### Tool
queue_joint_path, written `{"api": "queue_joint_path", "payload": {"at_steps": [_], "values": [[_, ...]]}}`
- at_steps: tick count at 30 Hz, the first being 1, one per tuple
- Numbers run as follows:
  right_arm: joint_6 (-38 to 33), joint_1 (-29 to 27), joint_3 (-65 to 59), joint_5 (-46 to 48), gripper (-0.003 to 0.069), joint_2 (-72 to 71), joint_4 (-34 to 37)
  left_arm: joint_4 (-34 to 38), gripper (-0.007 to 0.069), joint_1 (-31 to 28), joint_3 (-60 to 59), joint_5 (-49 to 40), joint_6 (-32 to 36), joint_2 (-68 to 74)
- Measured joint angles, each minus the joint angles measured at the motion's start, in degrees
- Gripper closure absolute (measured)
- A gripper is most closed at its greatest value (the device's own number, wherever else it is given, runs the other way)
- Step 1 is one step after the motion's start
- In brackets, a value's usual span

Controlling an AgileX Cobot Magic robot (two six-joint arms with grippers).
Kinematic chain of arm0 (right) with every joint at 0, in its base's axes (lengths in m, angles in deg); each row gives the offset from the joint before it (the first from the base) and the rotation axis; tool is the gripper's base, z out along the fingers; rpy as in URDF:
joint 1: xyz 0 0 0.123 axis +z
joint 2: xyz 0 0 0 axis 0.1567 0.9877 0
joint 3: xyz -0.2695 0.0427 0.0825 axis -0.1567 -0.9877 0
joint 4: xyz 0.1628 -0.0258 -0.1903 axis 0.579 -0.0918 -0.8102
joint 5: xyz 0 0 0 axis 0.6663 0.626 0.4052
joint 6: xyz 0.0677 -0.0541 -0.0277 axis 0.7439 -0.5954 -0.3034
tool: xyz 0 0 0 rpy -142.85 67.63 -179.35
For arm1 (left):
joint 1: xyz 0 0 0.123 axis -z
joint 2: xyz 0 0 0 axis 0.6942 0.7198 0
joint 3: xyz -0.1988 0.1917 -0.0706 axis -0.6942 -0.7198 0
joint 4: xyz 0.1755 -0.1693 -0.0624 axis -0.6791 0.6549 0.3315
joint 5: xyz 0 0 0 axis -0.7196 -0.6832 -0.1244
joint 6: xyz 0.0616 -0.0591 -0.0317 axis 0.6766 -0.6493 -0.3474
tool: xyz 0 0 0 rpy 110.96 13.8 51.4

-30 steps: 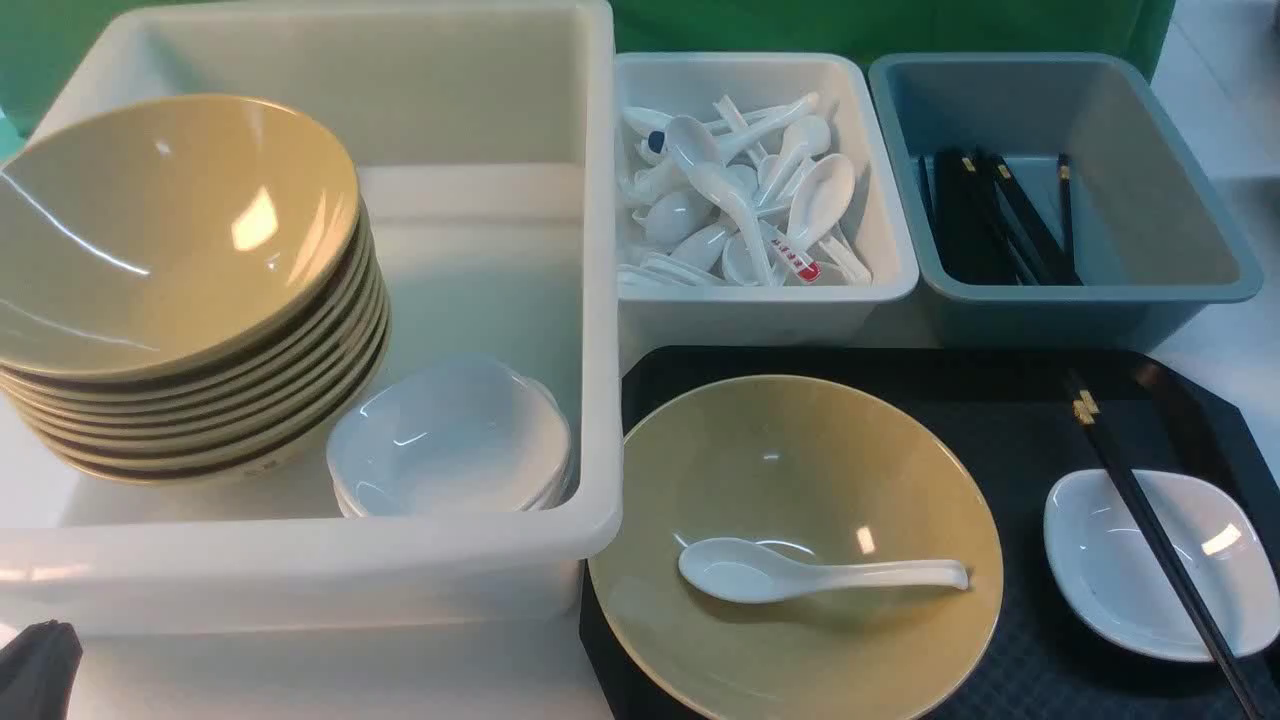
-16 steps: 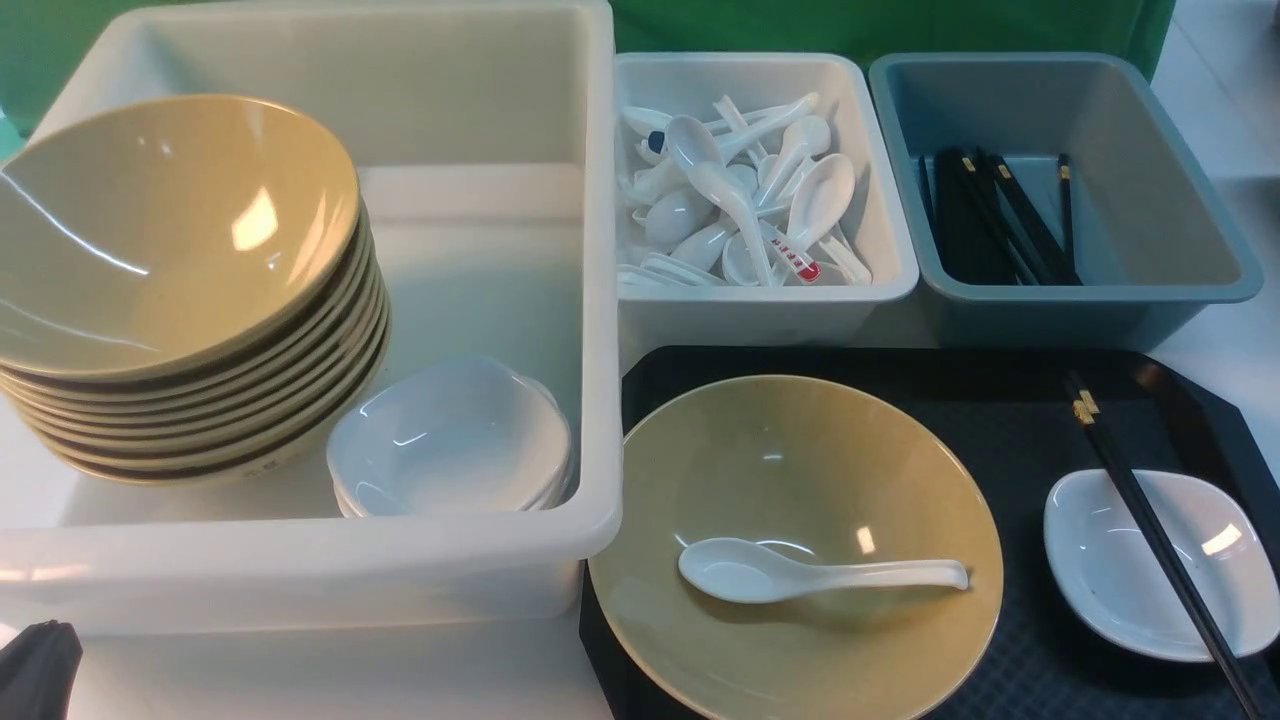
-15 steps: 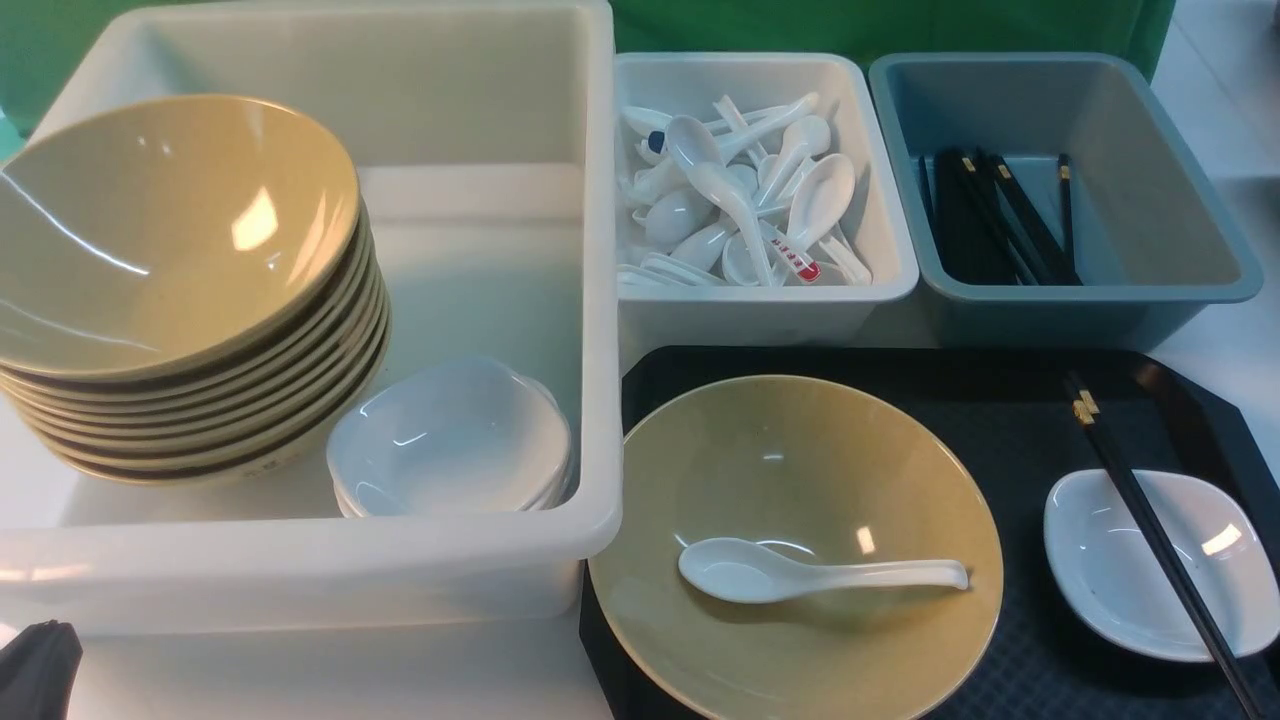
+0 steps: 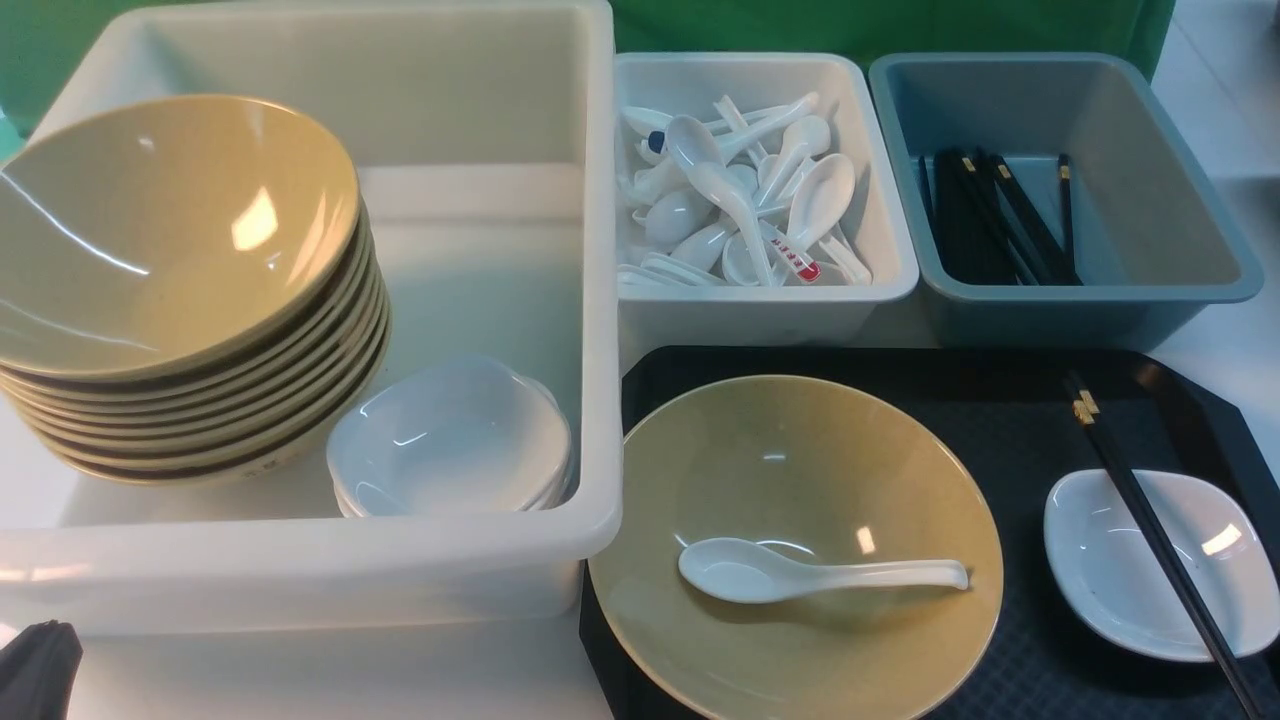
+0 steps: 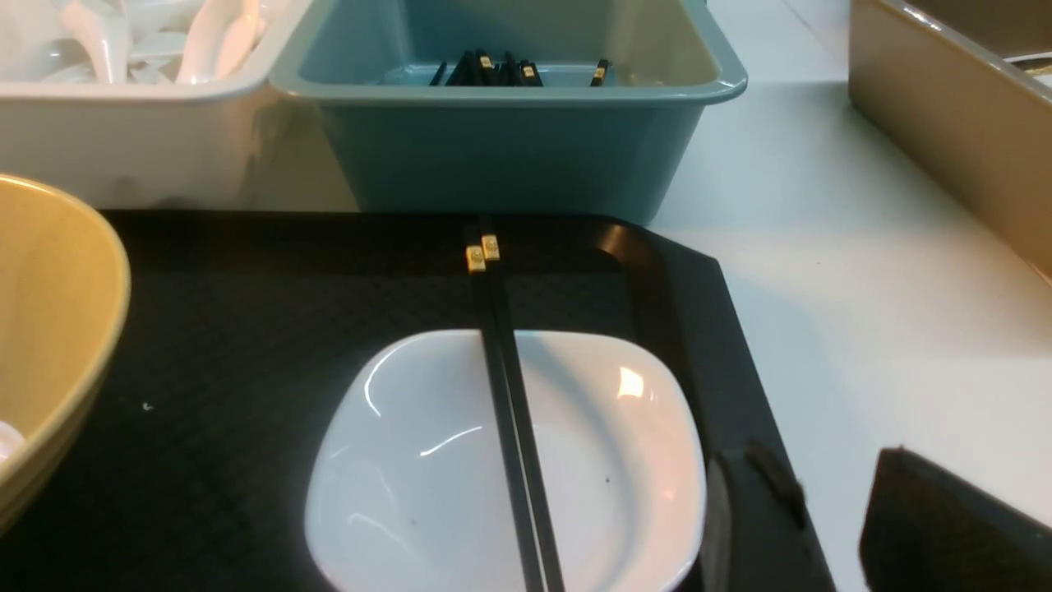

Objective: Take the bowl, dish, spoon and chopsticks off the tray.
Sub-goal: Use the right arm to grab the chopsticks

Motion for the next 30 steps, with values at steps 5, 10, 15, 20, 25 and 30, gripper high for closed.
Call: {"api": "queue_joint_path", "payload": {"at_steps": [5,10,15,20,25,30], "values": [[0.0,0.0,0.0,0.0,0.042,0.0,0.0,0.0,0.064,0.0,0.0,-0.02,-0.04,0.0],[1.38,0.0,0.0,-0.18,0.042,0.0,0.0,0.0,0.064,0.0,0.0,-0.06,-0.04,0.0],[3.09,0.0,0.0,-0.19,0.042,0.0,0.0,-0.71,0.064,0.0,0.0,0.0,-0.04,0.0],[3.41,0.0,0.0,-0.14,0.042,0.0,0.0,-1.05,0.064,0.0,0.0,0.25,-0.25,0.0],[8.4,0.0,0.0,-0.14,0.042,0.0,1.11,12.68,0.064,0.0,0.0,1.44,-5.36,0.0],[31.52,0.0,0.0,-1.4,0.042,0.0,9.93,32.05,0.064,0.0,0.0,3.71,-14.06,0.0]]}}
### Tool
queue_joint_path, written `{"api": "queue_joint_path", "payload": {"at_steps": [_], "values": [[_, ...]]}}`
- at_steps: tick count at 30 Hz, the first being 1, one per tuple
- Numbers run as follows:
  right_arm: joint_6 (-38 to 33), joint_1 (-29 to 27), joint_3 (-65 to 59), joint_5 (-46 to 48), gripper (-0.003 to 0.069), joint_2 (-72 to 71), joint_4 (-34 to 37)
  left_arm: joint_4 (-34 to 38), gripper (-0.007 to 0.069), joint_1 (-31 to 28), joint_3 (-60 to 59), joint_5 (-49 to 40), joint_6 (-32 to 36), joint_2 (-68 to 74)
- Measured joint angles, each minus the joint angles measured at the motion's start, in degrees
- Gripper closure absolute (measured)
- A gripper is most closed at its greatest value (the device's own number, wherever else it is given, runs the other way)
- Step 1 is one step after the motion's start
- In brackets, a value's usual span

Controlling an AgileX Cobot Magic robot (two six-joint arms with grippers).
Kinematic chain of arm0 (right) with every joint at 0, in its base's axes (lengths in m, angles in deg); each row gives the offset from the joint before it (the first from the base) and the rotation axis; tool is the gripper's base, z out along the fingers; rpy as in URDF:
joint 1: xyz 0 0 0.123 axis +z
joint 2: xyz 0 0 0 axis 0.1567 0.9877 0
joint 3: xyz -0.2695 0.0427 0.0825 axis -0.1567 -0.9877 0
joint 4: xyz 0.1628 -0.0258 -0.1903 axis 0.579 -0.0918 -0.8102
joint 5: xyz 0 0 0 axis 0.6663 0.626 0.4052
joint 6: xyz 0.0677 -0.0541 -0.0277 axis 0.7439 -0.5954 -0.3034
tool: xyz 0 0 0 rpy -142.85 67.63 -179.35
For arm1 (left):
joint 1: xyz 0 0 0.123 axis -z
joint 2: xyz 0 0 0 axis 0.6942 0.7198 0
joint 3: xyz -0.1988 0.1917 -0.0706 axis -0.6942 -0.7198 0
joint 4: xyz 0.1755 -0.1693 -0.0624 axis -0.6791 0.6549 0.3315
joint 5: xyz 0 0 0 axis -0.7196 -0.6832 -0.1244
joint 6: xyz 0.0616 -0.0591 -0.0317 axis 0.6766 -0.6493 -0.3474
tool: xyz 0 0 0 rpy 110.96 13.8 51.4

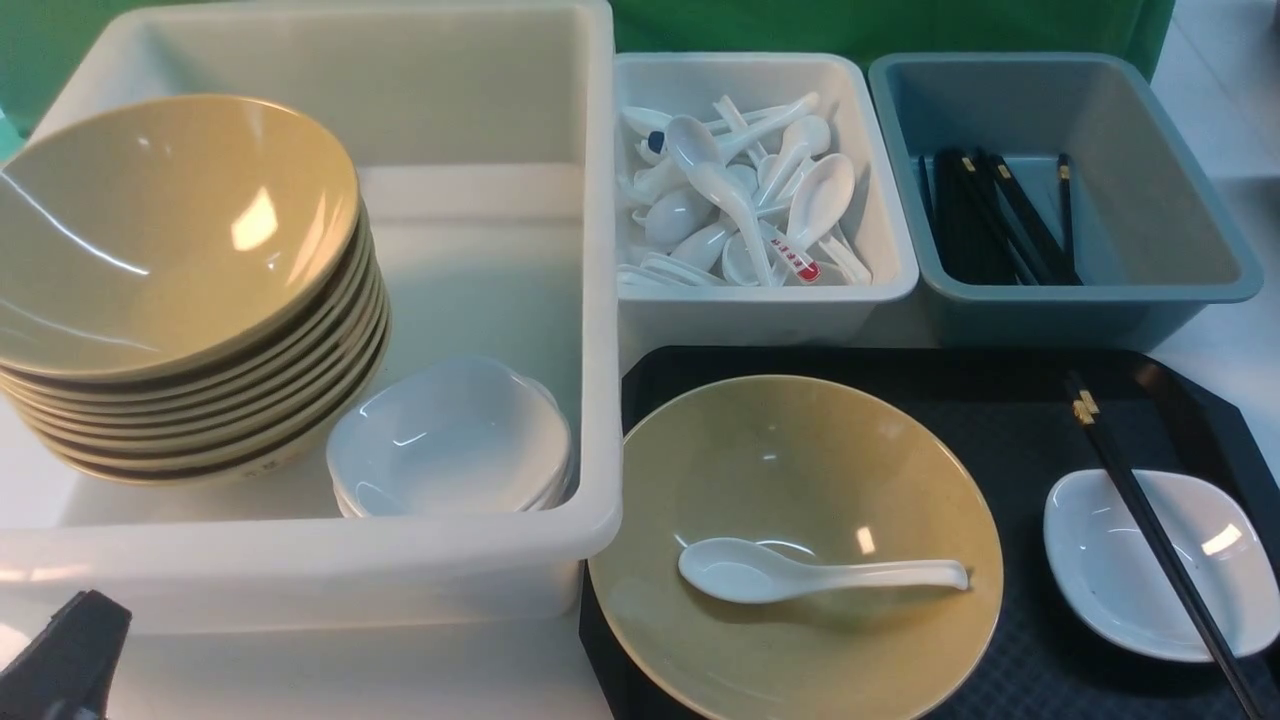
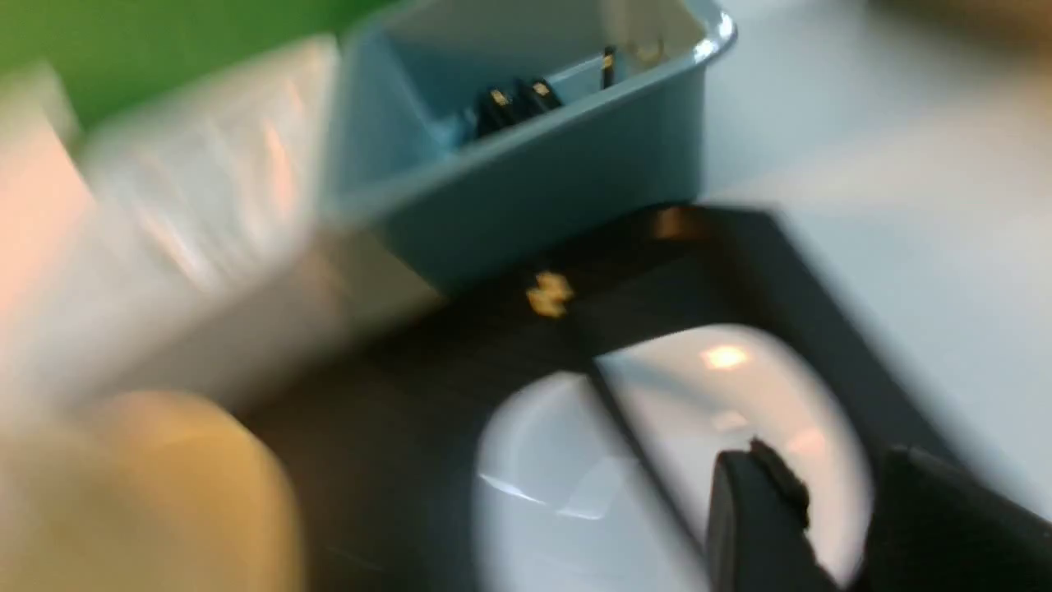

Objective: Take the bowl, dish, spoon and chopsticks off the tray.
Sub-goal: Use the right arm to grab the chopsticks

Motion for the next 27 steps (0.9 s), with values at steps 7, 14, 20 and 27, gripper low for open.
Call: {"api": "queue_joint_path", "payload": {"at_steps": [7,14,20,27], "values": [[14.42,0.0,0.0,-3.4,0.042,0.0,2.96,13.79,0.064,0.0,0.0,1.9,-2.38,0.0],[9.13,0.07,0.0,-4.52,0.042,0.0,2.96,15.78,0.064,0.0,2.79,1.01,2.61,0.0],[-5.69,3.61,9.53,-3.88,0.0439,3.72,3.07,6.57,0.064,0.0,19.87,-4.33,27.77,4.47],[-35.52,9.6,34.35,8.96,0.0615,26.33,3.03,-8.03,0.064,0.0,40.43,-25.42,32.16,28.57]]}}
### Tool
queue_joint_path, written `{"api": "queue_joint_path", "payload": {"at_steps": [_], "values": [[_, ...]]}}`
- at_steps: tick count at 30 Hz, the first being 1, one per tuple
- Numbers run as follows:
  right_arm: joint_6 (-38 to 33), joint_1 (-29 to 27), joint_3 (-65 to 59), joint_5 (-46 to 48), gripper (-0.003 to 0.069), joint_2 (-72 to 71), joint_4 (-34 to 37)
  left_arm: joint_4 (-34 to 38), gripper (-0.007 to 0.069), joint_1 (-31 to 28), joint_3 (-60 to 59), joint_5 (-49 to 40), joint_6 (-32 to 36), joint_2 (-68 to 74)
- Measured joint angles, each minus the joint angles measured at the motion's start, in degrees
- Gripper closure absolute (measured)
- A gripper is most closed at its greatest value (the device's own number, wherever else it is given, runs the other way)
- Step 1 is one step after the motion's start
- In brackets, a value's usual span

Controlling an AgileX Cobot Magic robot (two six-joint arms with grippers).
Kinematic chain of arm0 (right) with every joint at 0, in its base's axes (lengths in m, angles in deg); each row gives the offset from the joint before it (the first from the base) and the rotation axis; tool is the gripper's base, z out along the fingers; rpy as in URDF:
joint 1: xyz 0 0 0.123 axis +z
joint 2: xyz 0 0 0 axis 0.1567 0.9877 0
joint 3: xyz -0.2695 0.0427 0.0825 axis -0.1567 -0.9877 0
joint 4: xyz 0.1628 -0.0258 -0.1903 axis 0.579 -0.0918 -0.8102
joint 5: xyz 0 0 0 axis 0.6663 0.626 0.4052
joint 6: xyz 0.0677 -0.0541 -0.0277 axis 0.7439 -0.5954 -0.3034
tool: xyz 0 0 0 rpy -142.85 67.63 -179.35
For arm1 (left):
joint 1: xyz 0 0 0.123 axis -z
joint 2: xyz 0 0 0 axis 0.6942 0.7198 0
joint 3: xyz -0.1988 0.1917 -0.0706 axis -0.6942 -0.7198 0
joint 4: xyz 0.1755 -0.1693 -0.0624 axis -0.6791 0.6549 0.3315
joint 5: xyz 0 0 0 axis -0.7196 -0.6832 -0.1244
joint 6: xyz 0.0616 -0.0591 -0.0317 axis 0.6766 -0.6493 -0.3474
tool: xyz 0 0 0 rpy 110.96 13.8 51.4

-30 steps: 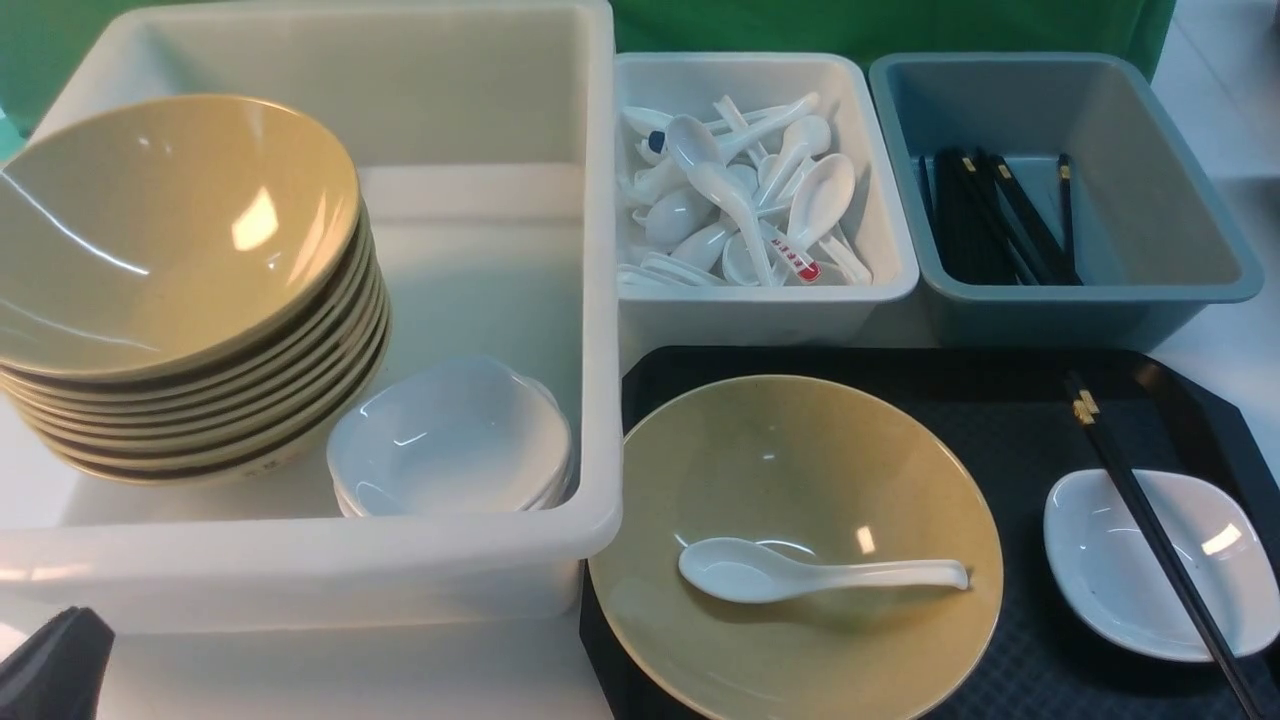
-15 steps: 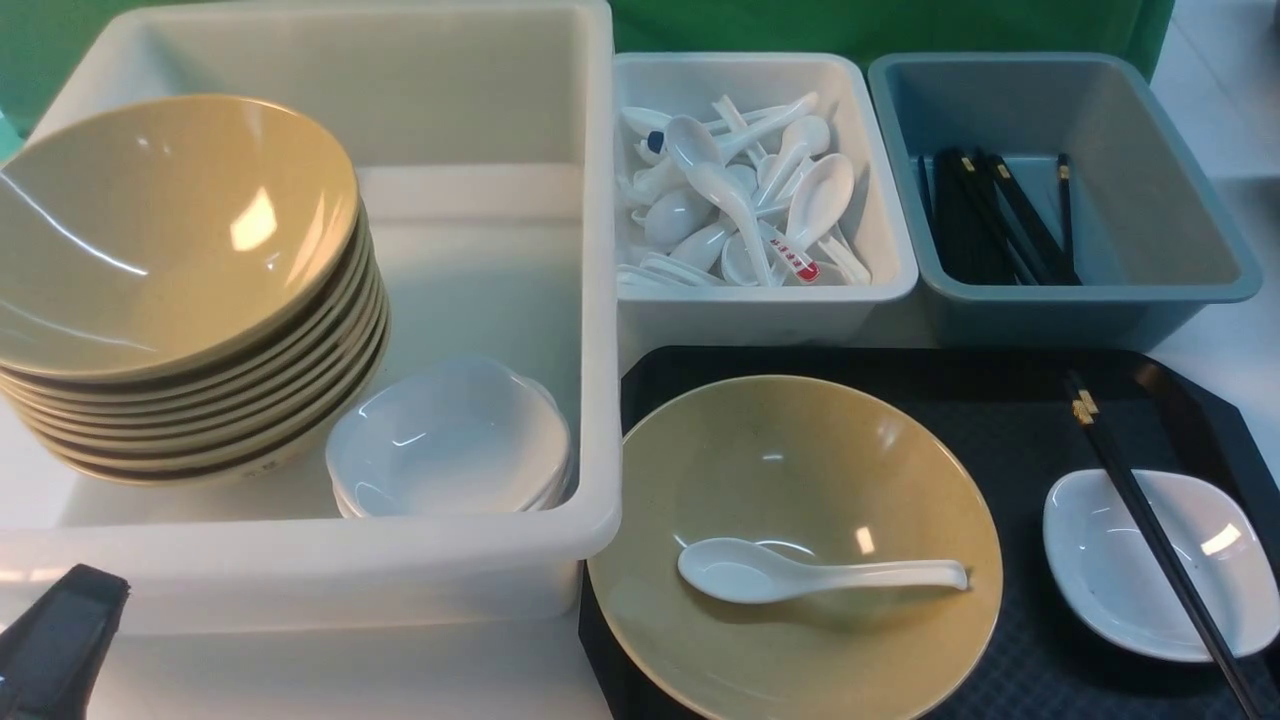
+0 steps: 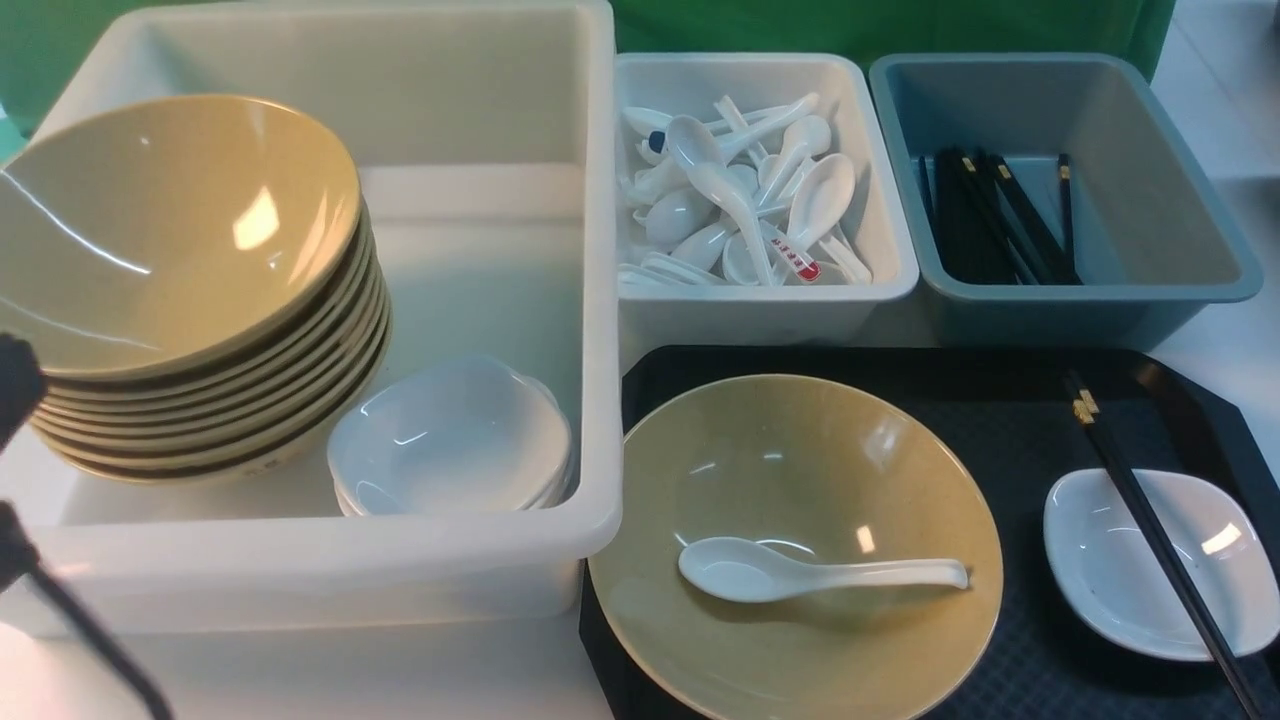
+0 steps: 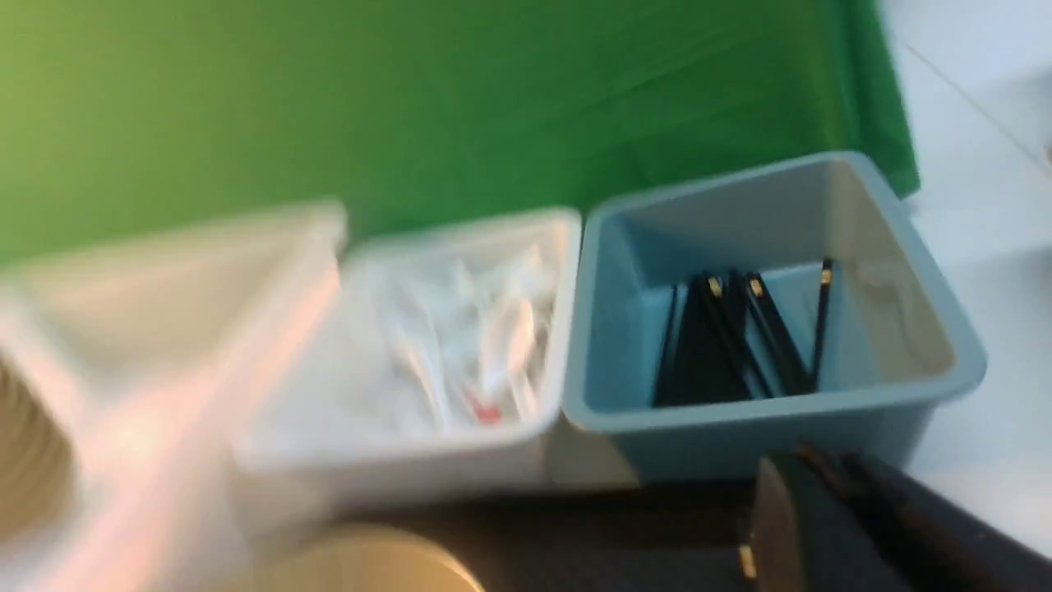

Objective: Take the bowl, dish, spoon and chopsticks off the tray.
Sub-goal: Use the right arm to grab the chopsticks

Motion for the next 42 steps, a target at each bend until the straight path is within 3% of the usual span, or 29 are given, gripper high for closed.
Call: {"api": "queue_joint_path", "payload": {"at_steps": [2,6,9,17,20,26,28,31,42], "values": [[-12.96,2.8,13.74,16.9,0.0626,12.38,-0.02,-3.61,0.064,0.43,9.6,-13.49,0.69,9.83],[-20.15,4.3,24.35,33.23,0.0626,23.24,-0.07,-4.94,0.064,3.91,15.62,-21.55,1.66,17.29],[-21.21,4.65,29.96,41.6,0.0626,32.95,-0.25,-5.13,0.064,11.81,18.51,-23.2,3.88,23.21],[-16.7,4.69,30.84,42.11,0.0602,44.41,-3.87,-5.08,0.064,28.96,20.04,-20.87,5.59,31.47],[-13.66,4.69,30.84,40.92,0.0519,48.96,-7.01,-6.21,0.064,36.76,23.23,-19.32,5.64,36.28],[-10.47,4.69,30.65,37.75,0.0267,55.25,-10.38,-7.53,0.064,45.98,28.86,-18.49,5.8,42.43],[-9.68,4.69,29.6,35.43,0.0188,57.58,-10.51,-7.66,0.064,47.31,29.08,-18.52,5.8,43.79],[-8.65,4.69,27.88,32.63,0.0137,60.83,-10.68,-8.07,0.064,47.98,29.08,-19.36,5.8,44.87],[-4.11,2.69,26.32,26.53,0.0125,72.08,-11.1,-10.45,0.064,47.98,29.08,-21.18,5.8,45.22]]}}
